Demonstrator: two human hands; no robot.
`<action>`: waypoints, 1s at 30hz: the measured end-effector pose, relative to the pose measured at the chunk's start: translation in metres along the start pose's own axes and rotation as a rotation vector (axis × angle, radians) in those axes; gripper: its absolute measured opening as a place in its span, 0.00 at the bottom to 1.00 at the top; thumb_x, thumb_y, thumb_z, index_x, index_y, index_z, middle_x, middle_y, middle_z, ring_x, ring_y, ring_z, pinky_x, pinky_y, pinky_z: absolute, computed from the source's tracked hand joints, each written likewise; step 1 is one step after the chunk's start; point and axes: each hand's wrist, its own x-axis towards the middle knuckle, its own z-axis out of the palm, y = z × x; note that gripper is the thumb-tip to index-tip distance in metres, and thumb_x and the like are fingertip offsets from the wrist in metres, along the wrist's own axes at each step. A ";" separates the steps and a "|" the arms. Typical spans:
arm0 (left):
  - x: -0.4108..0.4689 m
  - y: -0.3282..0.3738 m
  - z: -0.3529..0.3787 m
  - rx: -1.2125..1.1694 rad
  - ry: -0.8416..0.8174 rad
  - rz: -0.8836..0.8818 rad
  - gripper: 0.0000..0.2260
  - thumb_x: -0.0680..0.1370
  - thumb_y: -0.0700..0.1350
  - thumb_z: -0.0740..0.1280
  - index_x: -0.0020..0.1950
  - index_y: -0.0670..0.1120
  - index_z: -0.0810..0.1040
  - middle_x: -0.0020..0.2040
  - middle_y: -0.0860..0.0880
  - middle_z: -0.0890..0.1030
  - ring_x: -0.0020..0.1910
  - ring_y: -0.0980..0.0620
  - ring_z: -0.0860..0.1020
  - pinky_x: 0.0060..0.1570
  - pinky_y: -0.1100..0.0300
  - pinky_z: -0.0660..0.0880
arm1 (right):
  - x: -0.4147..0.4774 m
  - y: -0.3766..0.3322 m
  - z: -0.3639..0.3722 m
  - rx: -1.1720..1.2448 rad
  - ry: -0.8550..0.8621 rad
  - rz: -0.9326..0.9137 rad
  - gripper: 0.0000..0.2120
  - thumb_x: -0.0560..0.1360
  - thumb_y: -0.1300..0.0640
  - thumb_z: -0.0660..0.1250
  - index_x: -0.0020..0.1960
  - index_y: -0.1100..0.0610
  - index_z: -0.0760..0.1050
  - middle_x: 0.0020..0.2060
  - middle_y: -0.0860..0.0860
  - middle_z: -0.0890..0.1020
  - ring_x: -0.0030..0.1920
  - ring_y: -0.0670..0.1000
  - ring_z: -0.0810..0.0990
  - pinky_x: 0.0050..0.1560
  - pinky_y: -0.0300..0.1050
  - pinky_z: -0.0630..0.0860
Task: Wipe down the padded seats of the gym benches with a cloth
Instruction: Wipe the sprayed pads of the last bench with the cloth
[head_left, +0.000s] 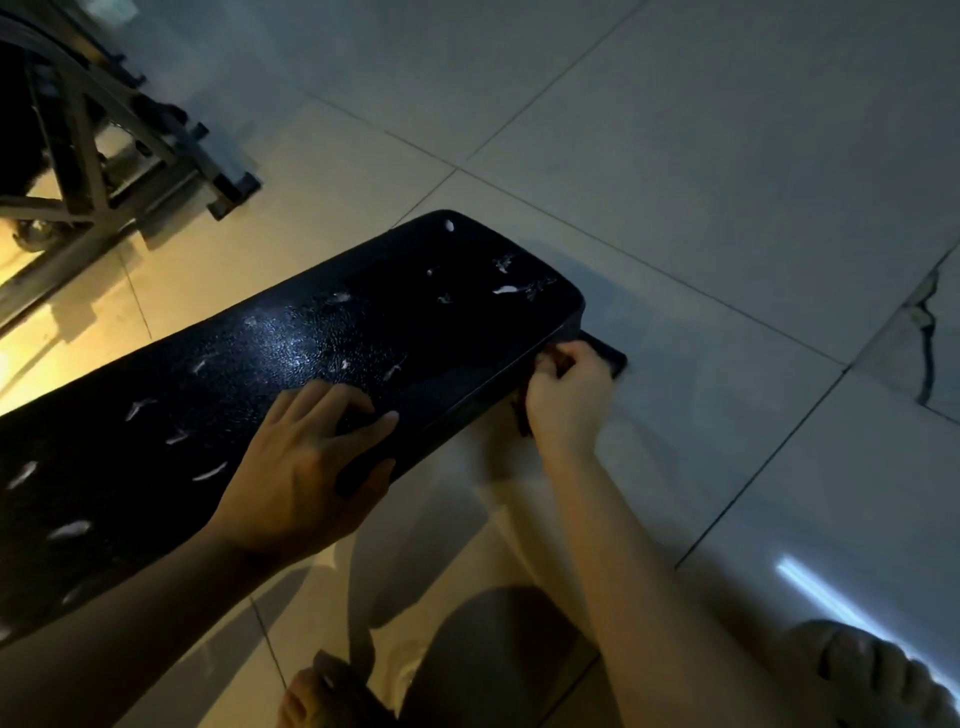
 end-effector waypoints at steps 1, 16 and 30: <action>0.000 0.000 0.000 0.000 0.006 0.003 0.23 0.78 0.57 0.60 0.66 0.46 0.81 0.57 0.44 0.76 0.56 0.42 0.75 0.54 0.48 0.72 | -0.013 -0.004 0.000 0.021 -0.023 -0.052 0.03 0.78 0.60 0.67 0.48 0.55 0.79 0.40 0.48 0.81 0.41 0.44 0.79 0.47 0.42 0.77; 0.001 0.000 0.001 -0.023 0.029 0.007 0.20 0.78 0.55 0.62 0.65 0.47 0.81 0.56 0.45 0.76 0.55 0.44 0.74 0.54 0.47 0.71 | 0.026 0.012 0.007 0.030 0.048 0.101 0.04 0.75 0.59 0.64 0.41 0.55 0.75 0.34 0.50 0.79 0.37 0.53 0.81 0.41 0.53 0.82; 0.002 -0.002 0.001 -0.032 0.044 0.026 0.21 0.77 0.55 0.63 0.64 0.46 0.82 0.56 0.45 0.76 0.55 0.43 0.75 0.52 0.48 0.71 | 0.038 0.009 -0.019 0.193 0.177 0.155 0.05 0.76 0.62 0.69 0.45 0.54 0.81 0.37 0.46 0.82 0.40 0.48 0.82 0.44 0.49 0.83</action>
